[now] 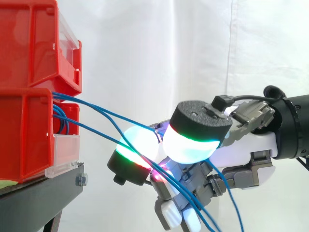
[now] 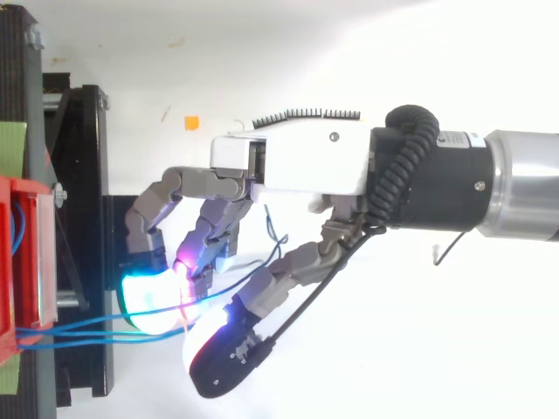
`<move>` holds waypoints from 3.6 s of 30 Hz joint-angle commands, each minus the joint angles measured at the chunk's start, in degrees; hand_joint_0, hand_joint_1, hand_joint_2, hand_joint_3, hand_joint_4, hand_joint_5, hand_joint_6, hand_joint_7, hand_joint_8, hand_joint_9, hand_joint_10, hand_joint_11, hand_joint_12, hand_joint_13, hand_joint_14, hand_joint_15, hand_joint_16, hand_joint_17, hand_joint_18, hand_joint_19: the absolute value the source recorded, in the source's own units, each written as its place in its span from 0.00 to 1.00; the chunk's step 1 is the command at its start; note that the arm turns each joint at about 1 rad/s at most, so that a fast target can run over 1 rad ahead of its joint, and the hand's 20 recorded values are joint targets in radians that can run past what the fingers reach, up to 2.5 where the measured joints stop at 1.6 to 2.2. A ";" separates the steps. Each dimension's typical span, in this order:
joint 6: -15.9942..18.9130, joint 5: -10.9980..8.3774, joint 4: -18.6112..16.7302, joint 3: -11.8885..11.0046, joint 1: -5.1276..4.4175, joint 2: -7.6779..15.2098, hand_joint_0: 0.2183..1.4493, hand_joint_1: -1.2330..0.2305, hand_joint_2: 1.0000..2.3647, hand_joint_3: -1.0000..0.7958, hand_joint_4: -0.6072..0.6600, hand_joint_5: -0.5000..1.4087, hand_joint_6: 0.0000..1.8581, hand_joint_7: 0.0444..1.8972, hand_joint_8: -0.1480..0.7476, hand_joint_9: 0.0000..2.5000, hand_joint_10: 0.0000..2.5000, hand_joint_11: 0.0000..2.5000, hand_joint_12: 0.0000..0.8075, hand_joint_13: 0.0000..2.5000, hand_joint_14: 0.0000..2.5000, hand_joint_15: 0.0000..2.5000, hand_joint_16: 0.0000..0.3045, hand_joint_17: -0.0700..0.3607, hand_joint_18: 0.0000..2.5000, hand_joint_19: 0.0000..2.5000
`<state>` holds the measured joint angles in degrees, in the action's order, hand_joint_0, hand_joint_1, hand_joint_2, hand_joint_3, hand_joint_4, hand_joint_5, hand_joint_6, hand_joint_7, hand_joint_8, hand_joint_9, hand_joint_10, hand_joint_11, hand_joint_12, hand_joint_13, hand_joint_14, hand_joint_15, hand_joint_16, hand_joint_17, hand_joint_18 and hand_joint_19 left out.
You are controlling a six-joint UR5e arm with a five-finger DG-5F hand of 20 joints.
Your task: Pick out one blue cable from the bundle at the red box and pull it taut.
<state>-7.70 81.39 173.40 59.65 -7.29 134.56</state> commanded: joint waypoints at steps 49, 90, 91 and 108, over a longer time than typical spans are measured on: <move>0.14 0.26 2.65 -0.85 -0.09 -0.62 0.33 0.28 0.02 0.54 0.45 0.20 0.49 0.59 0.51 0.53 0.01 0.30 0.55 0.41 0.01 0.24 0.21 0.50 0.36 0.34; 1.20 -11.07 -6.05 17.43 -4.22 -10.55 0.33 0.28 0.02 0.53 0.45 0.20 0.49 0.60 0.51 0.49 0.01 0.21 0.55 0.38 0.01 0.20 0.21 0.50 0.35 0.32; 1.20 -11.16 -5.96 17.43 -4.31 -10.55 0.33 0.28 0.02 0.54 0.45 0.20 0.49 0.60 0.51 0.49 0.01 0.22 0.55 0.38 0.01 0.21 0.21 0.50 0.35 0.33; 1.37 -12.39 -11.94 20.95 -5.63 -10.55 0.33 0.28 0.02 0.53 0.45 0.20 0.49 0.60 0.51 0.49 0.01 0.22 0.55 0.38 0.01 0.20 0.21 0.50 0.35 0.32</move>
<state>-6.07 69.39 161.90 80.42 -12.77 124.00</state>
